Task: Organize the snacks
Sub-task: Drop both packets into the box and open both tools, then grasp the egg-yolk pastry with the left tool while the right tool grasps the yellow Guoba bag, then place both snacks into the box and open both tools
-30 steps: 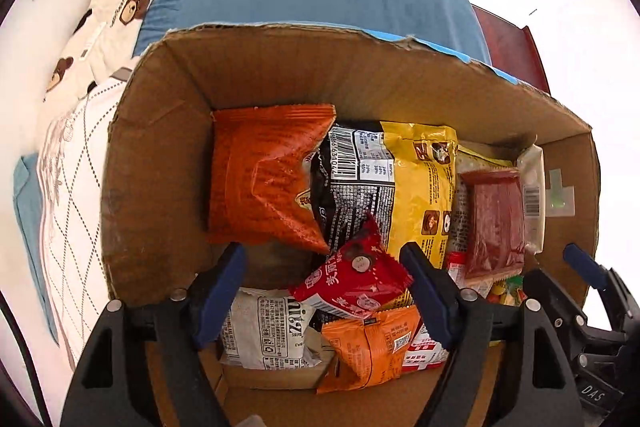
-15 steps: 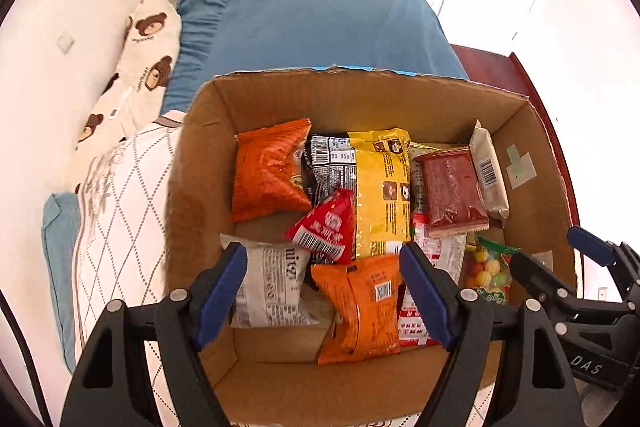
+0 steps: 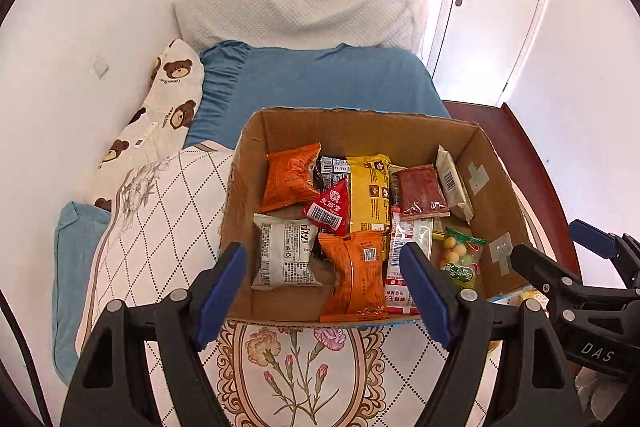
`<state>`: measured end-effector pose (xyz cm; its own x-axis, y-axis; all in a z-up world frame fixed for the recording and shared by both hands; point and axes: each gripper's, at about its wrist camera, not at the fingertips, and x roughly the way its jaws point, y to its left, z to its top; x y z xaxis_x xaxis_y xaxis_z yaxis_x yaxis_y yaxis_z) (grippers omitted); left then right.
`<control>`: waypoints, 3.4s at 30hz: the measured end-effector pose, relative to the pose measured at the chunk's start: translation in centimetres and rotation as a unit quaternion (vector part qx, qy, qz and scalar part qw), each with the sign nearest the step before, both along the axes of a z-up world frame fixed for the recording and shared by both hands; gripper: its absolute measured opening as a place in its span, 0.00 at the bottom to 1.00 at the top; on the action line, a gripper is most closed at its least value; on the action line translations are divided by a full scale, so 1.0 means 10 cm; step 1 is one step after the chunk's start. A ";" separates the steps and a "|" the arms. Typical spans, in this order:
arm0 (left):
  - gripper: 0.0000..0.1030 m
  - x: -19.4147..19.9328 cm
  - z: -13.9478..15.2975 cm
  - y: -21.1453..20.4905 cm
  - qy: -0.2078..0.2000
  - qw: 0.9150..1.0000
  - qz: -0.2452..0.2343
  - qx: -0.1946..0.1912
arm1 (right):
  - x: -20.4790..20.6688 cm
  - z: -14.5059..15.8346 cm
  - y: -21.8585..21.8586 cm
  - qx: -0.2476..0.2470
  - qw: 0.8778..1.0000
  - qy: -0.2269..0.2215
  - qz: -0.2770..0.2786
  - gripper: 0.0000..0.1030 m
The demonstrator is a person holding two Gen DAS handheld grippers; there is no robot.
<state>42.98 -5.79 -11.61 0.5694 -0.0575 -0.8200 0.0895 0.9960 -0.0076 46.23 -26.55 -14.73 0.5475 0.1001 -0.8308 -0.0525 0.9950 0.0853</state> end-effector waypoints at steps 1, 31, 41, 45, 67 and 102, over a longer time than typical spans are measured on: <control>0.75 -0.06 0.04 0.00 -0.006 1.000 0.000 0.001 | -0.06 0.04 0.00 0.002 1.000 -0.005 0.000 0.93; 0.75 -0.62 -1.01 -1.69 0.133 0.981 -0.142 0.017 | -0.92 -1.02 -1.87 0.131 0.974 0.111 -0.150 0.71; 0.50 -0.45 -1.72 -2.41 0.186 0.950 -0.243 0.069 | -0.94 -1.32 -2.23 0.119 0.971 0.133 -0.162 0.71; 0.50 -0.50 -1.95 -2.60 0.194 0.931 -0.291 0.102 | -0.98 -1.42 -2.30 0.091 0.971 0.140 -0.173 0.71; 0.40 -1.28 -2.00 -0.78 0.292 0.951 -0.100 -0.013 | -0.38 -1.78 -1.12 0.007 0.984 0.177 -0.029 0.59; 0.38 -1.64 -1.86 -1.01 0.270 0.953 -0.132 -0.039 | -1.71 -1.71 -0.54 0.124 0.968 0.218 -0.023 0.54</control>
<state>26.56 -15.87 -30.25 0.0230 -0.2141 -0.9765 0.2989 0.9336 -0.1976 29.14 -31.96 -31.80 0.1583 0.3099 -0.9375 0.0858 0.9416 0.3257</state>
